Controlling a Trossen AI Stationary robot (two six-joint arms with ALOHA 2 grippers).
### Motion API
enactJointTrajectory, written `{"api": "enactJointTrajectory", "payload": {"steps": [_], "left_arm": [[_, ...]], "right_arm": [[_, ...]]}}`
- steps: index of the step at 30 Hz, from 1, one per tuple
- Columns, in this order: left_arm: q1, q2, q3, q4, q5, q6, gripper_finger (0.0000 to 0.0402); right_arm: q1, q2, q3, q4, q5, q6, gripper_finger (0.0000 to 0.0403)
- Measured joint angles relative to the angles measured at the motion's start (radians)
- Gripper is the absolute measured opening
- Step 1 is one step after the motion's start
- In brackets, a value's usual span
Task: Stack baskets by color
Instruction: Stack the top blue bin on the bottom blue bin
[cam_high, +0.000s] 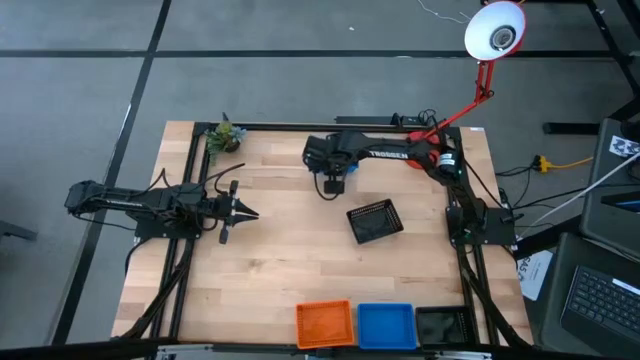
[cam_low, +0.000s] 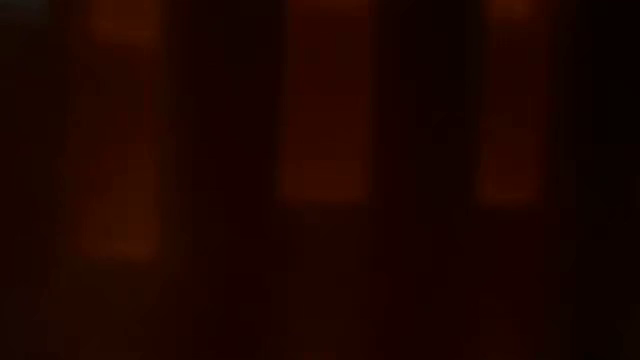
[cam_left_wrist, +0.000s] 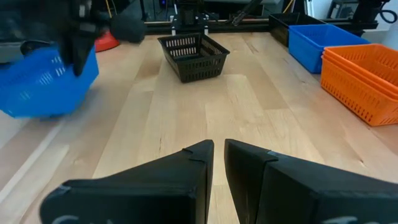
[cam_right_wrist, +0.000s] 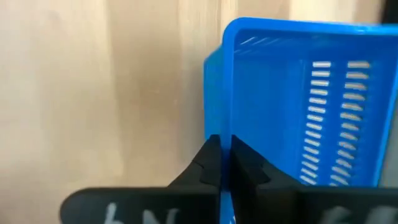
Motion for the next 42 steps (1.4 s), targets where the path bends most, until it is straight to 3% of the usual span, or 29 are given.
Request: {"api": "enactJointTrajectory", "payload": {"steps": [6,9,11,14,22,29,32,38,42], "left_arm": [[0.000,0.000,0.000,0.000,0.000,0.000,0.0031],[0.000,0.000,0.000,0.000,0.000,0.000,0.0031],[0.000,0.000,0.000,0.000,0.000,0.000,0.0031],[0.000,0.000,0.000,0.007,-0.001,0.000,0.0031],[0.000,0.000,0.000,0.006,0.001,0.000,0.0031],[0.000,0.000,0.000,0.019,0.000,0.000,0.0031],[0.000,0.000,0.000,0.017,0.000,0.000,0.0031],[0.000,0.000,0.000,0.016,-0.001,0.001,0.0031],[0.000,0.000,0.000,0.011,-0.001,0.001,0.0031]], "right_arm": [[0.124,-0.005,0.280,-0.310,0.158,0.091,0.0006],[0.210,-0.009,0.432,-0.565,0.209,0.240,0.0006],[0.281,-0.038,0.472,-0.605,0.231,0.354,0.0006],[0.401,-0.158,0.446,-0.601,0.132,0.425,0.0006],[0.776,-0.389,0.305,-0.603,0.292,0.831,0.0006],[1.015,-0.460,0.031,-0.581,0.283,1.104,0.0006],[1.091,-0.456,-0.093,-0.426,0.230,1.141,0.0005],[1.176,-0.451,-0.220,0.021,0.264,1.158,0.0004],[1.209,-0.401,-0.234,0.111,0.270,1.211,0.0004]]}}
